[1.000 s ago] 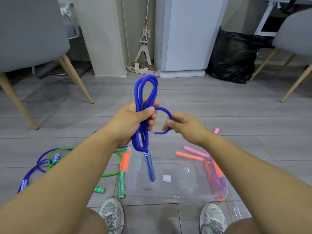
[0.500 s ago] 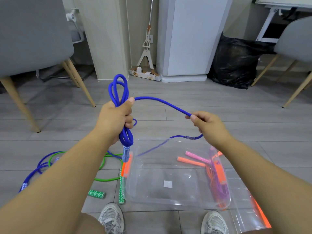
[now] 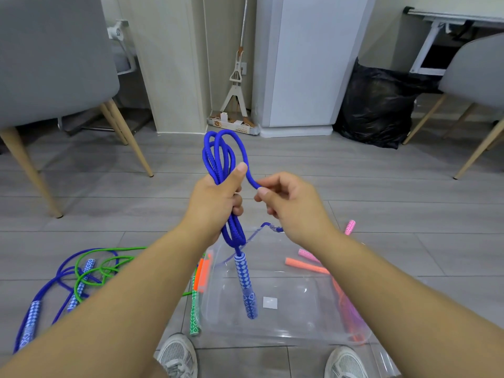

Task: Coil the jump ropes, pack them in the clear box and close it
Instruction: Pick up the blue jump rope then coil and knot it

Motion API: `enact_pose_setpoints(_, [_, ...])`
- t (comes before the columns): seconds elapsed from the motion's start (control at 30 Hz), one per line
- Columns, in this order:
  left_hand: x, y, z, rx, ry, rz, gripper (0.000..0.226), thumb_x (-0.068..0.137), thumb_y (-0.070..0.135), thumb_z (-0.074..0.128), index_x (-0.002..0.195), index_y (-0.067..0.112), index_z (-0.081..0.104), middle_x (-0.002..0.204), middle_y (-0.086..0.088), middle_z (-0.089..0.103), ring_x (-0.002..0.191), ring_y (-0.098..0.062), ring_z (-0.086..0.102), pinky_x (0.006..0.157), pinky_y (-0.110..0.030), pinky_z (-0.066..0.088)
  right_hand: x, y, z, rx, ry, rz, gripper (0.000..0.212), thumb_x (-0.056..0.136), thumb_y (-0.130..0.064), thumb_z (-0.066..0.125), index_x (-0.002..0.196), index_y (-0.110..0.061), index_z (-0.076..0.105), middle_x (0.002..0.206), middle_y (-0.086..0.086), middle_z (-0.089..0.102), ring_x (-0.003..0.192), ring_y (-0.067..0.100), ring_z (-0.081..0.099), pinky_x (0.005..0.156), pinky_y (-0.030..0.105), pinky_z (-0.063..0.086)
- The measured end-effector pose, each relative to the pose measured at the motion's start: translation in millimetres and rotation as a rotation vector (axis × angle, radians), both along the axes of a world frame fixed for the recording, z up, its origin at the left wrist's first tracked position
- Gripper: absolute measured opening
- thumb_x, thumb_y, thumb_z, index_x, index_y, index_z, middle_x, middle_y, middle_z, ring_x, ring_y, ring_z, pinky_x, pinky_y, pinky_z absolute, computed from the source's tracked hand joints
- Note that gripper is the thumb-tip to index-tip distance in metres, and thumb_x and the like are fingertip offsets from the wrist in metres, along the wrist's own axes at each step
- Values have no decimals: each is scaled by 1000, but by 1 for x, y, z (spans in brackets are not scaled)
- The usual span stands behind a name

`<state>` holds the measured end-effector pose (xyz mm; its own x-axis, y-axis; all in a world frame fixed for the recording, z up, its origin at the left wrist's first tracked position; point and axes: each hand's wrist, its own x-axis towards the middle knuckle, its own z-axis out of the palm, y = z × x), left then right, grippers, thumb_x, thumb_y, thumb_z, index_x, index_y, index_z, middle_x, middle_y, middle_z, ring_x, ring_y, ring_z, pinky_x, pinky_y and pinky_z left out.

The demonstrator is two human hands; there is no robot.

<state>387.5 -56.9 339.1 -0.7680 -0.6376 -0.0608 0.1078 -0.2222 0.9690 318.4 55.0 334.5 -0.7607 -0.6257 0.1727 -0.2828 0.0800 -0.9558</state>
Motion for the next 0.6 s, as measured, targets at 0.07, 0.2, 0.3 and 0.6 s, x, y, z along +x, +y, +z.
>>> enact_pose_setpoints(0.07, [-1,0,0,-7,-7,23,23,90,29,61,79,11,50,66,0,42,45,-10,29,44,-22,34,5,1,0,9,32,39,22,89,-6,58,82,-27,59,74,-2,64,53,-2,50,56,13,43])
enact_pose_setpoints(0.2, [0,-1,-1,-37,-22,-5,23,90,22,61,77,12,46,61,-3,31,45,-11,26,44,-23,33,10,5,0,62,75,70,23,88,-9,60,80,-30,60,84,8,67,64,11,55,67,24,50])
enact_pose_setpoints(0.3, [0,-3,0,-73,-74,-12,20,94,21,55,80,8,50,53,1,33,47,-12,30,46,-21,36,8,6,-2,102,91,87,24,88,-11,60,80,-33,59,85,6,68,64,11,57,66,23,49])
enact_pose_setpoints(0.6, [5,-18,5,11,15,111,28,99,21,46,74,11,51,53,5,60,55,-13,44,46,-21,37,-34,38,-31,361,168,56,13,92,-21,57,80,-25,63,66,-3,54,53,-5,49,55,4,38])
